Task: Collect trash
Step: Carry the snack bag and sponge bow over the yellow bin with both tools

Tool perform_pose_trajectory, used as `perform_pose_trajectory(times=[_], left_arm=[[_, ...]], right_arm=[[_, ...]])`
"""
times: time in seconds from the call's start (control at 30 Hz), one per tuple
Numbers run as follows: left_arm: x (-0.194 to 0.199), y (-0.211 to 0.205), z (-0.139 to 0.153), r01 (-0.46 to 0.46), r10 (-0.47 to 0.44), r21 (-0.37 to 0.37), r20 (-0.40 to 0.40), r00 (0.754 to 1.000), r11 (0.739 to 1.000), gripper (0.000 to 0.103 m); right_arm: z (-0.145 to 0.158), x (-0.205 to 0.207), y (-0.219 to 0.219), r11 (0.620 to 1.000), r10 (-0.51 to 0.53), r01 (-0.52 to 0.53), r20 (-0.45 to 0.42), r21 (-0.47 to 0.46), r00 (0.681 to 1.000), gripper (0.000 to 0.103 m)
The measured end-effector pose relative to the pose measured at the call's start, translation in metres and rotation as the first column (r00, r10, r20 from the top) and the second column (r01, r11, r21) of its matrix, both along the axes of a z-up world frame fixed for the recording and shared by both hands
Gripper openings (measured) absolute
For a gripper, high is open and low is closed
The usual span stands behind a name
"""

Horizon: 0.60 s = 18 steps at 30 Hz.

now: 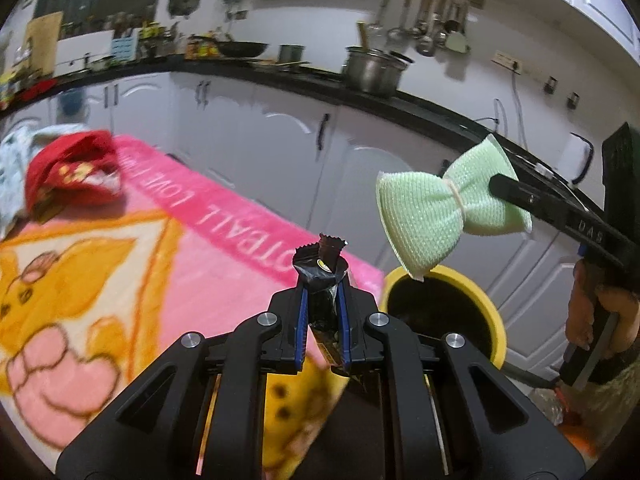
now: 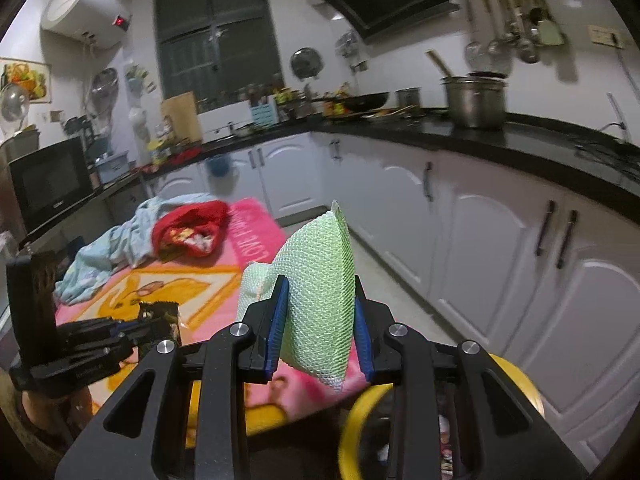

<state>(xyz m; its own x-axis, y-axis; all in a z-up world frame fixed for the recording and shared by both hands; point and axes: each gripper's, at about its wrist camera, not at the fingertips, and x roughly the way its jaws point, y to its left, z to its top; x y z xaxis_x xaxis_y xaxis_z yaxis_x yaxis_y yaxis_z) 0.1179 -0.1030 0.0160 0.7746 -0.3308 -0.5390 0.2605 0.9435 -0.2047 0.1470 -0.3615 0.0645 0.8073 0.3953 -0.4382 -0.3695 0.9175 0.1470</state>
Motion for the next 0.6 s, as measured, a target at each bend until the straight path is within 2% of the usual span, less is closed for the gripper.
perform_pose_trajectory(times=[0.3,0.6], left_arm=[[0.021,-0.063,0.003,0.113,-0.113,0.003,0.009,0.994,0.994,0.007],[0.035,-0.117,-0.011,0.210,-0.209,0.002,-0.019,0.978,0.978,0.007]], right_arm=[[-0.014,-0.018,-0.061,0.992,-0.125,0.125,-0.006,-0.021,0.992,0.029],[-0.031,-0.033,-0.104,0.978,-0.210,0.209,-0.029,-0.023,0.977,0.029]])
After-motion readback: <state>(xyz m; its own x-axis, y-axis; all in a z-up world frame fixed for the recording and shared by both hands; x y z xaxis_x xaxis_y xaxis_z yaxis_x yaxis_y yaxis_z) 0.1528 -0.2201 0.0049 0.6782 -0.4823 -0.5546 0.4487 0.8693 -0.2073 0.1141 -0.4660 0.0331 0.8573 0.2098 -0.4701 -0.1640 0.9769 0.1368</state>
